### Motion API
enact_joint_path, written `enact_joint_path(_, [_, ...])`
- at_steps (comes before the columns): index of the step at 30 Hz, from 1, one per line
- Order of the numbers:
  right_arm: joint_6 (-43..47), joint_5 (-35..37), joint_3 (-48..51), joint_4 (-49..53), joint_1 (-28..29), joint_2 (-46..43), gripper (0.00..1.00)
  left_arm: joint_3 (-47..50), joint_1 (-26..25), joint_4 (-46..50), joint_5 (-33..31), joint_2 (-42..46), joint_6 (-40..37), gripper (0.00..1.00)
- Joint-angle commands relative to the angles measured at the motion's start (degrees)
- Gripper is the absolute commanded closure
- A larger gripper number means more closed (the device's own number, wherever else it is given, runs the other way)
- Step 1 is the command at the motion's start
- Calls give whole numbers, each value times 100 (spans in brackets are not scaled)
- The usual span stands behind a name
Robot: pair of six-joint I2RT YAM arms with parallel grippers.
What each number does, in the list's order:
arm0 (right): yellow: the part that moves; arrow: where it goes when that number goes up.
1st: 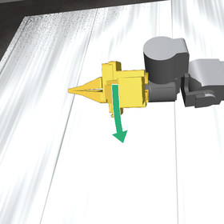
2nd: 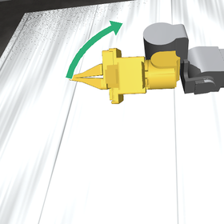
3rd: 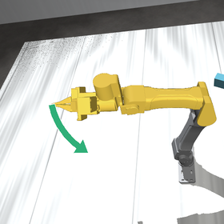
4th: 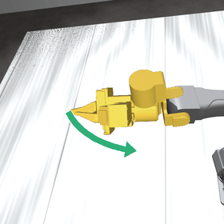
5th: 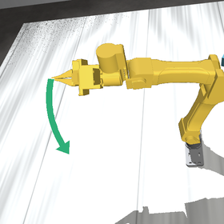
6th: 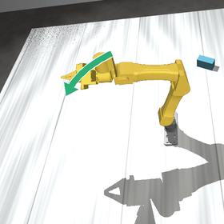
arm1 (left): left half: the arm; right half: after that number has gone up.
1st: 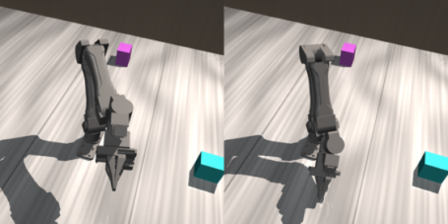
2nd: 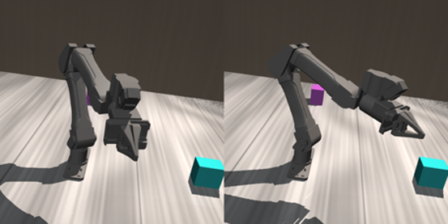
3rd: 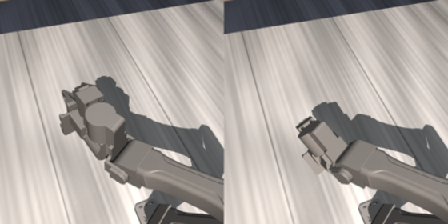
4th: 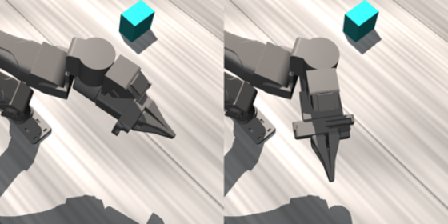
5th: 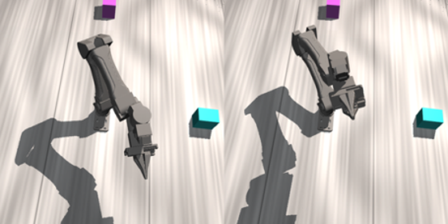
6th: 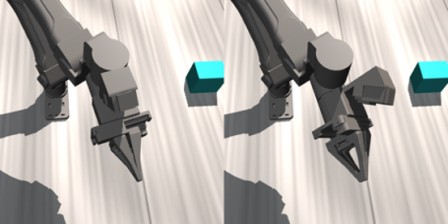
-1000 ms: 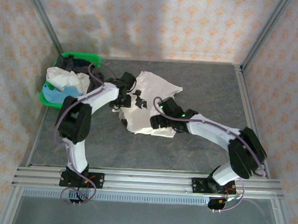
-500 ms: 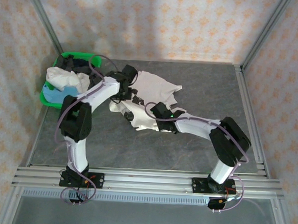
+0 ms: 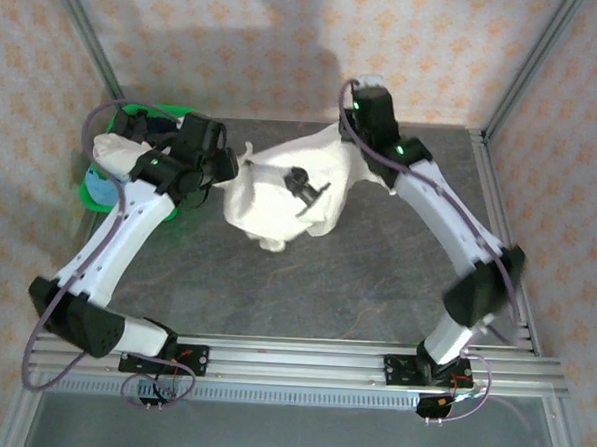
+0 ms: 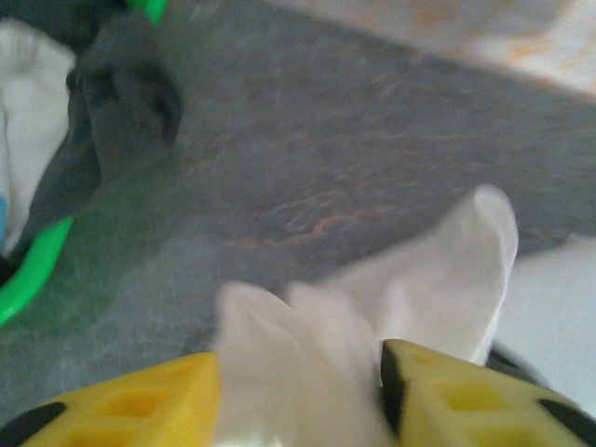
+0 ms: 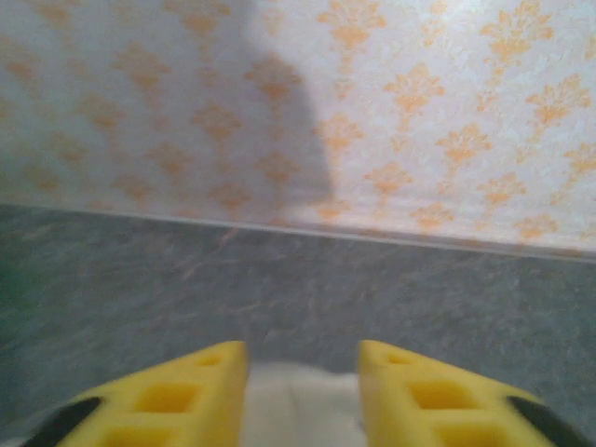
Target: Fold and stack the t-shirts
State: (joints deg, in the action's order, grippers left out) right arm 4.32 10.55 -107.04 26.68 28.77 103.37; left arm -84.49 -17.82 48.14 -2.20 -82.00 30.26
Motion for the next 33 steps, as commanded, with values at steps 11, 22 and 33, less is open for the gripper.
enact_joint_path(11, [-829,-754,3402,111,609,-1610,36,1655,51,-858,535,-791,223,40])
enact_joint_path(22, [-1493,-953,6649,-1215,2075,-2822,29,567,25,-904,400,-2647,140,43])
enact_joint_path(33, [-986,-164,5775,-1001,2211,-1096,31,139,125,-440,195,-2544,68,100])
